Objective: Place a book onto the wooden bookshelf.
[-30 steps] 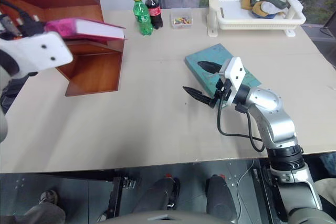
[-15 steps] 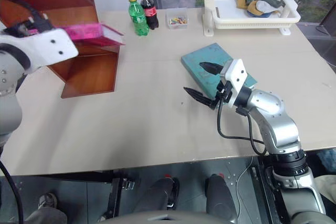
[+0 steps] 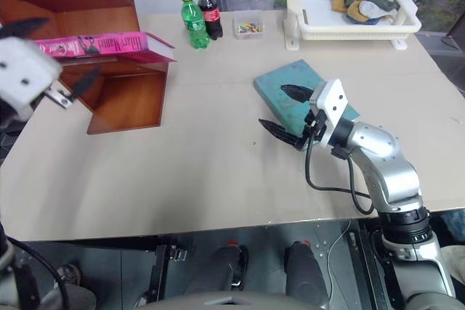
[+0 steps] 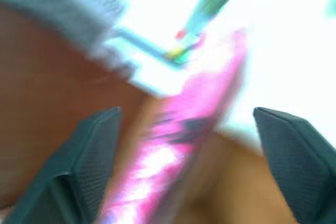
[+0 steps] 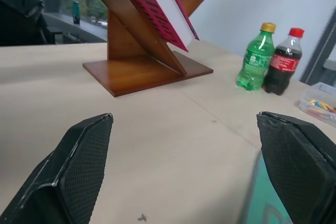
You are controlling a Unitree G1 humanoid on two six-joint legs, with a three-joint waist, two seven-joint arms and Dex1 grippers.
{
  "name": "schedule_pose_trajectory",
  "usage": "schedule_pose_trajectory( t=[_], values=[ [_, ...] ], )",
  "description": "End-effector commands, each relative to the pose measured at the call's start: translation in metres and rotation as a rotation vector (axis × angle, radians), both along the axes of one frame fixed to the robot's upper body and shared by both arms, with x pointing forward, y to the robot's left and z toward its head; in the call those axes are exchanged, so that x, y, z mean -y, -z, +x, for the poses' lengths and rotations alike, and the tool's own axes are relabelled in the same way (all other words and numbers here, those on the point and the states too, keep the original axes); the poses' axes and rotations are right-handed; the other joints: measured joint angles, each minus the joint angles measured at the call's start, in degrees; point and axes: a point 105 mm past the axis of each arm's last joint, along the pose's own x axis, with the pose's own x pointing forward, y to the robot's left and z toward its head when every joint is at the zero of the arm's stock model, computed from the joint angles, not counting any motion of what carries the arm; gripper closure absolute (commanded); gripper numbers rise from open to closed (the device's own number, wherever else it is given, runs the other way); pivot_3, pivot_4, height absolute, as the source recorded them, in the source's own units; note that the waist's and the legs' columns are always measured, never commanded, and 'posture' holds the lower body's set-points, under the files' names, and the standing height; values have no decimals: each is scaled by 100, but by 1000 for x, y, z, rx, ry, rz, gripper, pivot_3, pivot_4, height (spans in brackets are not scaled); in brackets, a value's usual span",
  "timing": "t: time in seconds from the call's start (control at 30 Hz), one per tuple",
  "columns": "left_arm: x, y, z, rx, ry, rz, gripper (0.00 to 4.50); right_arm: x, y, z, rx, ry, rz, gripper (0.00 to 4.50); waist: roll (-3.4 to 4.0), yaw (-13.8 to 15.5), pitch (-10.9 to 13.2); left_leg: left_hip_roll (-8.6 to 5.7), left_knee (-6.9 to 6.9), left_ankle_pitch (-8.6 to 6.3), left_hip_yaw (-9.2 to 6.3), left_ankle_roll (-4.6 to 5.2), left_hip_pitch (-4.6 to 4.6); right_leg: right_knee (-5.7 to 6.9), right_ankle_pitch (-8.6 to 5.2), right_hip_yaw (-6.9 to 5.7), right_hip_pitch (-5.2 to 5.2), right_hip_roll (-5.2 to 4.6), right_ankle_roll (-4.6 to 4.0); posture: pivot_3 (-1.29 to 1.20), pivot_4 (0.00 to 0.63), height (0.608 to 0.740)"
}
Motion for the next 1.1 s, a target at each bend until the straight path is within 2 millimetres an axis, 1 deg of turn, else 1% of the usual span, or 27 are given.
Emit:
schedule_pose_trajectory(
  t=[0.03, 0.07, 0.1, 0.13, 0.17, 0.2, 0.27, 0.3, 0.33, 0.37, 0.4, 0.43, 0.5, 0.53, 0.57, 0.67, 0.77, 0.83, 0.93, 1.0, 1.07, 1.1],
  values=[
    [28, 33, -13, -150, 137, -151, 1710, 2, -11, -7, 57, 2, -13, 0, -9, 2, 2, 0, 0, 0, 0, 0, 0, 0, 0, 1, 0, 0, 0, 0, 150, 740],
    [33, 45, -10, -177, 133, -218, 2184, 4, -11, -8, 59, 9, -18, 0, -4, 7, -1, 3, 2, 0, -5, 0, -2, 0, 0, -5, 0, 5, 0, 0, 150, 740],
    [45, 61, -2, -203, 146, -308, 2642, 6, -12, -10, 62, 20, -25, 0, 9, 34, -8, 3, 3, 0, -5, 0, 2, 0, 1, -4, 3, 5, 0, 0, 150, 740],
    [55, 70, 4, -215, 154, -366, 3104, 7, -13, -11, 65, 28, -29, 0, 12, 82, -10, 0, 3, -1, -2, 2, 6, 2, 1, -2, 9, 2, 0, 0, 150, 740],
    [63, 75, 12, -206, 145, -412, 3629, 9, -14, -12, 66, 35, -32, 0, 8, 124, -9, -2, 4, -3, 0, 4, 11, 5, 1, -1, 12, 1, 0, 0, 150, 740],
    [70, 79, 29, -188, 114, -527, 4065, 11, -15, -14, 71, 46, -39, 0, 9, 189, -9, -1, 9, -8, -8, 14, 9, 4, 5, -11, 16, 4, -5, 0, 150, 740],
    [96, 77, 64, -118, 102, -662, 4065, 14, -18, -17, 80, 69, -44, 0, 3, 303, -10, -2, 24, -12, -15, 22, 12, 7, 11, -20, 27, 6, -7, 0, 150, 740],
    [105, 77, 81, -104, 72, -719, 4065, 15, -20, -18, 89, 77, -50, 0, 3, 390, -9, -2, 30, -8, -24, 16, 10, 5, 21, -32, 32, 8, -11, 0, 150, 740],
    [114, 76, 96, -74, 51, -738, 4065, 14, -23, -19, 98, 84, -49, 0, -5, 400, -12, -2, 46, -4, -34, 11, 7, 3, 31, -43, 39, 12, -12, 0, 150, 740],
    [119, 75, 109, -54, 26, -776, 4065, 14, -25, -20, 108, 92, -51, 0, -7, 398, -14, 7, 62, -3, -33, 9, 0, -2, 40, -42, 41, 23, -13, 0, 150, 740],
    [122, 75, 120, -38, -4, -786, 4065, 14, -27, -20, 118, 98, -53, 0, -6, 366, -14, 7, 66, -4, -30, 9, -2, 0, 40, -40, 41, 23, -13, 0, 150, 740],
    [127, 72, 128, 3, -9, -766, 4065, 13, -29, -20, 126, 104, -50, 0, -5, 351, -15, 7, 67, -4, -17, 10, 2, 1, 41, -27, 40, 22, -11, 0, 150, 740],
    [135, 64, 139, 62, -17, -767, 4065, 13, -33, -19, 137, 115, -44, 0, -7, 278, -14, 6, 68, -3, -15, 10, -1, -1, 43, -26, 37, 23, -8, 0, 150, 740],
    [137, 59, 145, 98, -30, -772, 4065, 13, -33, -19, 140, 120, -43, 0, -7, 262, -14, 6, 68, 3, -13, -1, 0, 1, 43, -25, 37, 21, -8, 0, 150, 740],
    [135, 52, 150, 144, -61, -794, 4065, 13, -33, -19, 144, 125, -45, 0, -7, 256, -14, 6, 67, 6, -12, -7, -1, 1, 43, -23, 33, 21, -8, 0, 150, 740],
    [117, 37, 157, 270, -184, -855, 4065, 14, -34, -20, 150, 137, -46, 0, -8, 255, -13, 6, 68, 9, -13, -12, -12, -2, 43, -23, 24, 21, -8, 0, 150, 740],
    [91, 28, 155, 389, -313, -920, 4065, 15, -33, -20, 151, 148, -45, 0, -8, 250, -13, 6, 63, 6, -7, -8, -16, -12, 43, -14, 21, 20, -7, 0, 150, 740],
    [81, 21, 153, 442, -344, -947, 4065, 16, -33, -21, 151, 153, -44, 0, -8, 256, -13, 5, 62, 5, -6, -7, -16, -15, 42, -13, 21, 19, -7, 0, 150, 740],
    [74, 16, 151, 476, -362, -963, 4065, 17, -32, -22, 149, 156, -43, 0, -8, 217, -13, 4, 63, 5, -2, -6, -15, -13, 43, -11, 21, 20, -6, 0, 150, 740],
    [72, 18, 150, 478, -368, -971, 4065, 19, -30, -23, 146, 158, -43, 0, -8, 153, -13, 6, 63, 5, -1, -6, -11, -8, 43, -11, 21, 23, -6, 0, 150, 740],
    [78, 23, 149, 449, -325, -951, 4065, 20, -30, -23, 142, 160, -37, 0, -8, 115, -13, 7, 63, 5, -1, -6, -10, -4, 43, -10, 21, 24, -6, 0, 150, 740],
    [89, 31, 151, 373, -247, -957, 4065, 21, -28, -23, 137, 161, -36, 0, -7, 106, -13, 7, 63, 5, -1, -6, -9, -4, 43, -10, 21, 25, -5, 0, 150, 740]
  ],
)
